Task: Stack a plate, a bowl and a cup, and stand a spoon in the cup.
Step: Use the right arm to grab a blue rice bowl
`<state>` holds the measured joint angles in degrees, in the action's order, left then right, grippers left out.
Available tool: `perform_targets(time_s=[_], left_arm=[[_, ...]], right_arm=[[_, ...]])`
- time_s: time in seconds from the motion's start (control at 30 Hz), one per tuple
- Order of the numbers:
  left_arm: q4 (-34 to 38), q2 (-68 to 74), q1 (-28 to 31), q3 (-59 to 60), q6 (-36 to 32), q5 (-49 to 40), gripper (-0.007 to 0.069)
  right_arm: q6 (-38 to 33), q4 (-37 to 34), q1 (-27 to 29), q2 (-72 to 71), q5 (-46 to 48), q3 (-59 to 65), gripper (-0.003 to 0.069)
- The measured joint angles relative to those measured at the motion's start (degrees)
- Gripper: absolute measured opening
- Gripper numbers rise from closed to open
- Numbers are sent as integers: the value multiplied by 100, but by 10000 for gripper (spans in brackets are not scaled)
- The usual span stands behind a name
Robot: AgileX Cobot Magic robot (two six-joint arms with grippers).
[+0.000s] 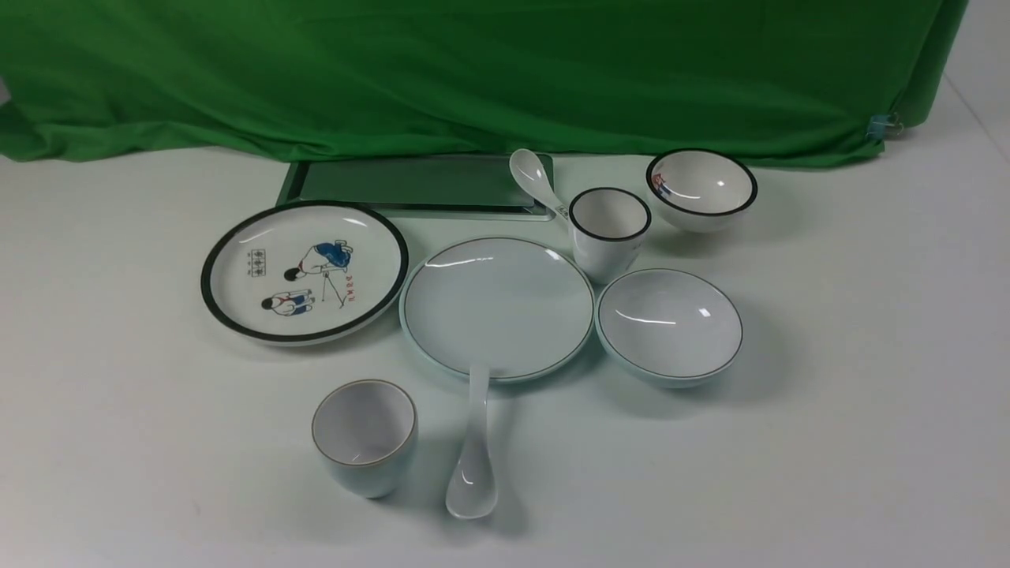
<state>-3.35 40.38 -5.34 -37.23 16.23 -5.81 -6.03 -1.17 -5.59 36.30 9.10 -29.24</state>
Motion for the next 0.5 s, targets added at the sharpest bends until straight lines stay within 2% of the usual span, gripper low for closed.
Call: perform_targets(time_s=[0.07,0.13,0.2,0.3,0.4,0.5], left_arm=[[270,604,-311,-381,-369,-796,-29],[621,1311,-728,-716,-1057,-1700,-29],[824,1947,-1049,-962,-1546,-2287,-29],[913,2571,-1279,-1125,-1787,-2707,-23],[939,3177,-1410,-1215,-1831,-2973,6],[939,3426,-1416,-1215,-1831,-3006,66]], right_arm=[[-47,-4,-154,640,1002,-353,11],[-245,-10,-431,1467,2141,-790,12],[-358,-22,-697,2245,2779,-1130,12],[-413,-66,-924,3000,2992,-1485,23],[-430,-327,-1196,4094,2946,-2111,113],[-430,-467,-1335,5107,2755,-3006,298]])
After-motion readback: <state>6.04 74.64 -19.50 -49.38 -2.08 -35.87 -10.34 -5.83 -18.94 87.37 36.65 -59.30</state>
